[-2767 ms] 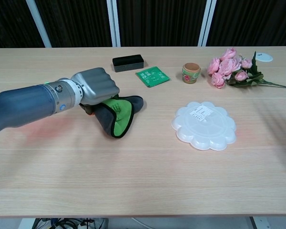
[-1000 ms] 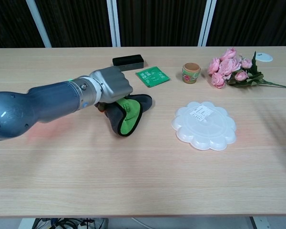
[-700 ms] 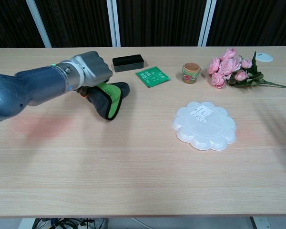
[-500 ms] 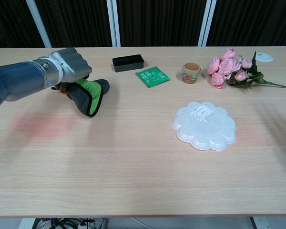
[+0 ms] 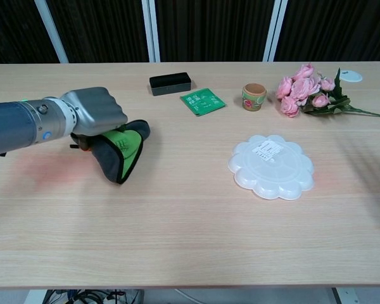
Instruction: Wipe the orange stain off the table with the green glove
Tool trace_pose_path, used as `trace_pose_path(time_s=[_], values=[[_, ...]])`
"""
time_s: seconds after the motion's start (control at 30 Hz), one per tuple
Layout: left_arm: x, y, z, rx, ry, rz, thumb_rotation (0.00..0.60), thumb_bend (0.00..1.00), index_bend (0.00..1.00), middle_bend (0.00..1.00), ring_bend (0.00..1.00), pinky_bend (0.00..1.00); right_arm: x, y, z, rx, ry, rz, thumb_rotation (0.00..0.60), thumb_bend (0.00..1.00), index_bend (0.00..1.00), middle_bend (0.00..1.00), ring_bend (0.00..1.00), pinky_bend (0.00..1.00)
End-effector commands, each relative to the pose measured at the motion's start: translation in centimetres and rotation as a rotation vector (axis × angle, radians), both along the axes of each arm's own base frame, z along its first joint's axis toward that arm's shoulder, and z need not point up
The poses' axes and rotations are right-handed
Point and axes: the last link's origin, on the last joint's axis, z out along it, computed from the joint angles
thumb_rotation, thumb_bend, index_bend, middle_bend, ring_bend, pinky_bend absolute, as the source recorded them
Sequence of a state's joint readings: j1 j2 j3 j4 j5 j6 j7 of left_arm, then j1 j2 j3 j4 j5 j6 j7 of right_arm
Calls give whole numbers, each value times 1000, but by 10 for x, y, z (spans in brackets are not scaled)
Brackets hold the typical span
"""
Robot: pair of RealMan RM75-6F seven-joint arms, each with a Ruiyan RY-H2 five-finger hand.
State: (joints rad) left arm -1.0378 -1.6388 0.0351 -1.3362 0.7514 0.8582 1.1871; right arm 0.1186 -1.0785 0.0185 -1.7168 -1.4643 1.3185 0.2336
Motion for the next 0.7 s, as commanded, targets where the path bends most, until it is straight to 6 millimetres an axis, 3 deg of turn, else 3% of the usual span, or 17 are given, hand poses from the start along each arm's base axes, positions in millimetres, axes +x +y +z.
trace_pose_path(time_s=[0.03, 0.27, 0.4, 0.53, 0.7], values=[[14, -8, -12, -37, -26, -24, 600, 678, 714, 778, 682, 734, 0, 0, 0, -1, 0, 0, 600, 215, 0, 0, 0, 178], [44, -3, -36, -20, -39, -85, 600, 678, 714, 777, 682, 734, -1, 0, 2, -6, -7, -1, 600, 216, 0, 0, 0, 178], [50, 14, -33, 49, -33, -91, 600, 677, 713, 778, 682, 734, -1, 0, 2, -5, -11, 0, 600, 216, 0, 0, 0, 178], [41, 34, -21, 134, -11, -52, 600, 677, 713, 777, 682, 734, -1, 0, 1, -1, -11, 2, 600, 215, 0, 0, 0, 178], [15, 46, 2, 196, 13, 22, 600, 677, 709, 773, 680, 733, -1, 0, 2, -4, -11, 0, 600, 215, 0, 0, 0, 178]])
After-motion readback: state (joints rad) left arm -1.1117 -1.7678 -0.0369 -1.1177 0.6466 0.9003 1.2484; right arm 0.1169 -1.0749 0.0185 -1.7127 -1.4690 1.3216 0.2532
